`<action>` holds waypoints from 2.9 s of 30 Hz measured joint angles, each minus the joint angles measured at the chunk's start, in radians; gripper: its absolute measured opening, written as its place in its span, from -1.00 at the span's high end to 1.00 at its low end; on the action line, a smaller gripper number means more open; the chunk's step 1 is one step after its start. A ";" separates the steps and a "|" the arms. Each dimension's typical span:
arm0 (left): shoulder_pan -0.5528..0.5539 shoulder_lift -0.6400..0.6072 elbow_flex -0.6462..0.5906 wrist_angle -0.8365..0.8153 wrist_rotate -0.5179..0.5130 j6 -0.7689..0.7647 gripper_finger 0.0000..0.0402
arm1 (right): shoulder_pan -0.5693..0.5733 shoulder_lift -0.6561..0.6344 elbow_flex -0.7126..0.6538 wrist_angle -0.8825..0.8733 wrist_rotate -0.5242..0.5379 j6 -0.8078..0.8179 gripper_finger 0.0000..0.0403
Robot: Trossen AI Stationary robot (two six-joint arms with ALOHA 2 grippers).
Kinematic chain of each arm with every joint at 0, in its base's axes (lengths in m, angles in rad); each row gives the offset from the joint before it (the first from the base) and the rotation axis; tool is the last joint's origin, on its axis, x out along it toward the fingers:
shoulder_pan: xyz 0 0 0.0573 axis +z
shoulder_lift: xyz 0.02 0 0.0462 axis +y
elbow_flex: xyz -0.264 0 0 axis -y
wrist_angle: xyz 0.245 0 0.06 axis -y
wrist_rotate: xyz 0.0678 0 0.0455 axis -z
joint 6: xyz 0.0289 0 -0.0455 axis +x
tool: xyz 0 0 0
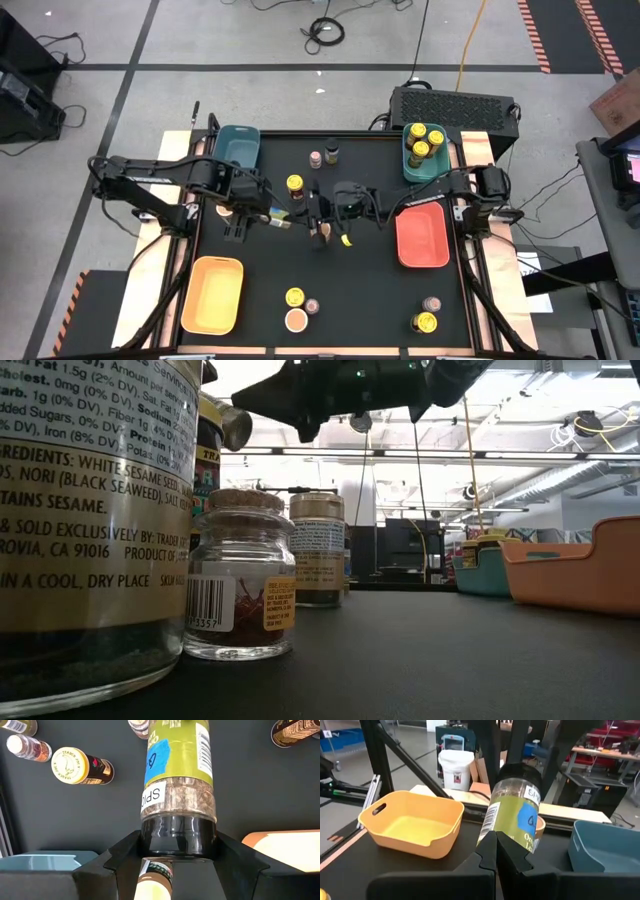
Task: Sort spices by type
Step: Adjust the black spice bottle
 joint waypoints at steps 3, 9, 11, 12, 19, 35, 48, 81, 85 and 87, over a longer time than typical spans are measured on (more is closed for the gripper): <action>0.000 0.000 0.000 0.000 0.001 0.000 -0.07 | 0.001 0.000 0.000 -0.020 0.000 -0.001 1.00; 0.001 0.000 0.000 0.005 0.002 0.000 -0.07 | 0.003 0.000 0.000 -0.045 0.043 -0.003 1.00; 0.001 0.000 0.002 0.013 0.015 -0.001 -0.07 | 0.003 0.000 0.000 -0.046 0.043 -0.003 1.00; 0.001 0.000 0.008 0.016 0.024 -0.001 -0.07 | 0.003 0.000 0.000 -0.049 0.044 -0.003 1.00; -0.001 -0.001 0.078 0.039 0.034 0.000 -0.07 | 0.002 0.000 -0.001 -0.050 0.051 -0.004 1.00; -0.001 -0.001 0.107 -0.033 0.039 -0.034 -0.07 | 0.007 -0.060 -0.003 -0.091 0.053 -0.065 1.00; -0.007 0.000 -0.141 -0.125 0.040 -0.131 -0.07 | 0.014 -0.210 -0.028 -0.293 0.058 -0.107 1.00; 0.012 -0.001 -0.478 0.094 0.110 -0.132 -0.08 | 0.021 -0.209 -0.088 -0.242 0.102 -0.082 1.00; 0.012 -0.001 -0.478 0.096 0.109 -0.132 -0.16 | 0.021 -0.209 -0.088 -0.247 0.101 -0.082 1.00; 0.012 -0.001 -0.478 0.098 0.109 -0.132 -0.20 | 0.021 -0.209 -0.088 -0.248 0.100 -0.082 1.00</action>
